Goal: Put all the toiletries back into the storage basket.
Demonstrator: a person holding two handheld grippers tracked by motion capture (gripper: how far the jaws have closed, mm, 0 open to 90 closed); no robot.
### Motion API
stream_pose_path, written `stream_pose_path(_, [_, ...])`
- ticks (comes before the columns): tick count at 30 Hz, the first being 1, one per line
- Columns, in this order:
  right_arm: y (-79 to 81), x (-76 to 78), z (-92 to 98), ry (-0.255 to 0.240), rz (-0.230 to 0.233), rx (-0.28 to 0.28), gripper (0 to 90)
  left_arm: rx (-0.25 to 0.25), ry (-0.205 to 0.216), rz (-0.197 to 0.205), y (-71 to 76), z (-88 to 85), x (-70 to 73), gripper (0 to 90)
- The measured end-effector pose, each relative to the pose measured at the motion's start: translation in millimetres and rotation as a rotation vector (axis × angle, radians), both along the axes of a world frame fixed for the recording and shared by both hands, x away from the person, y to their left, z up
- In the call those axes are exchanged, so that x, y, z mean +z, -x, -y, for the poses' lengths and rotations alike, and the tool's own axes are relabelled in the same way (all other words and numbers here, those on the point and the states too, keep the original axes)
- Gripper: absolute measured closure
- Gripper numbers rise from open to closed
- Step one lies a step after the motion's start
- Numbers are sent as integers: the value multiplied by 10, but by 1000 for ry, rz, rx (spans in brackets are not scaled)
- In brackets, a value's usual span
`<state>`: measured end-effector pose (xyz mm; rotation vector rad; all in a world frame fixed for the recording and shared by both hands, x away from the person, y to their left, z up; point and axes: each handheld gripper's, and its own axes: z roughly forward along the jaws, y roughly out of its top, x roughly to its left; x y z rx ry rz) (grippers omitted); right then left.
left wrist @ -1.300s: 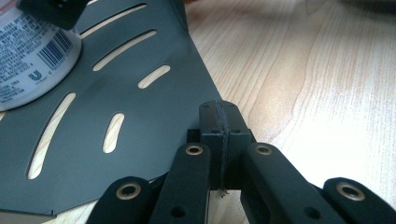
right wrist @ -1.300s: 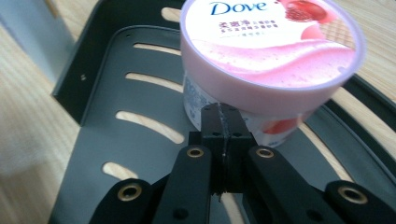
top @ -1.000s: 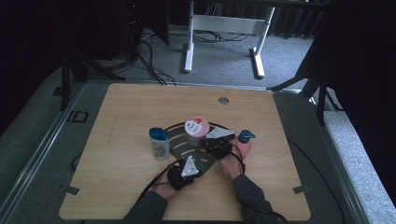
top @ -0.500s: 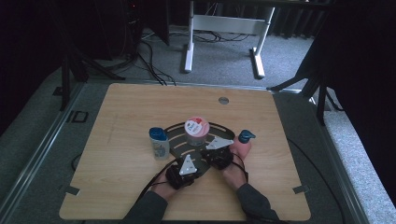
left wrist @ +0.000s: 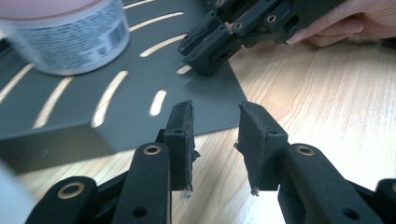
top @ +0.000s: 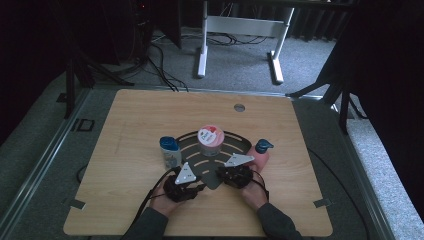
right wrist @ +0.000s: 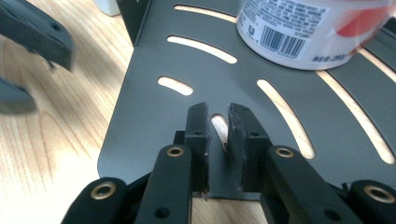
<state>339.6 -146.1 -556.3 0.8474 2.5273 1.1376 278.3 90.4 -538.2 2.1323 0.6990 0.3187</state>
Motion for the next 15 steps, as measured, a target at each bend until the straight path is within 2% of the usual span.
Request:
stream_pose_path(6, [-3,-23,28,-33,-15,-3,730,34,45,0,68,-220,91,645])
stream_pose_path(12, [9,-32,30,-46,-24,-5,710,56,53,14,125,-406,151,617])
stream_pose_path(15, [3,-35,30,-53,-36,3,692,82,68,26,144,-564,199,602])
